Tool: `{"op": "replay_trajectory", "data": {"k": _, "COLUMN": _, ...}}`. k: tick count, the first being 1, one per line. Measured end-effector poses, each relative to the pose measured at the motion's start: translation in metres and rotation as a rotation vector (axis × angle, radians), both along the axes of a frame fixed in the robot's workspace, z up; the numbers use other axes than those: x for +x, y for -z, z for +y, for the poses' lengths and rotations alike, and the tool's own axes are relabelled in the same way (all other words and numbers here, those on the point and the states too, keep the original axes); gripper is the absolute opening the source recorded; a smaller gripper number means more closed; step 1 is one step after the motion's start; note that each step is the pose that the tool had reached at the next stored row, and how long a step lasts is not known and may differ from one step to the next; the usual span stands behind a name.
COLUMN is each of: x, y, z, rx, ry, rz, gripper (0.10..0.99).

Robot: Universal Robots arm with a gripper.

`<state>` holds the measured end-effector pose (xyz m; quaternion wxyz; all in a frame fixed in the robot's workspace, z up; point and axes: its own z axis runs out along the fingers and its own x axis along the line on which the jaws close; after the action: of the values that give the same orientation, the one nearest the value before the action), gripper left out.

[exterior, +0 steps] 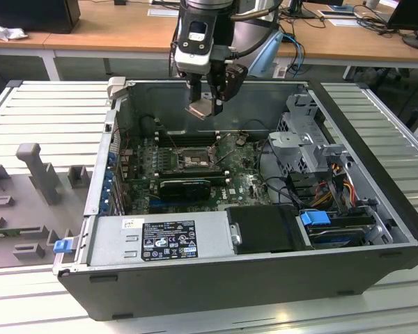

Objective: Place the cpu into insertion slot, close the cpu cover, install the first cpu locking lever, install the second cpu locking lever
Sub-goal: 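Place the cpu into insertion slot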

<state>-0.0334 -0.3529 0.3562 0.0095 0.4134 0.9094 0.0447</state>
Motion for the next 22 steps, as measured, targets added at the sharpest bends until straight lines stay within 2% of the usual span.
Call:
{"op": "replay_trajectory", "data": {"k": 7, "x": 0.0, "y": 0.0002, "z": 0.0, "rx": 0.0, "ry": 0.038, "rz": 0.0, "gripper": 0.529}}
{"op": "replay_trajectory", "data": {"k": 9, "x": 0.0, "y": 0.0004, "z": 0.0, "rx": 0.0, "ry": 0.065, "rz": 0.0, "gripper": 0.529}}
{"op": "replay_trajectory", "data": {"k": 11, "x": 0.0, "y": 0.0008, "z": 0.0, "rx": 0.0, "ry": 0.121, "rz": 0.0, "gripper": 0.529}}
{"op": "replay_trajectory", "data": {"k": 15, "x": 0.0, "y": 0.0012, "z": 0.0, "rx": 0.0, "ry": 0.174, "rz": 0.0, "gripper": 0.529}}
{"op": "replay_trajectory", "data": {"k": 22, "x": 0.0, "y": 0.0053, "z": 0.0, "rx": 0.0, "ry": 0.188, "rz": 0.0012, "gripper": 0.529}}
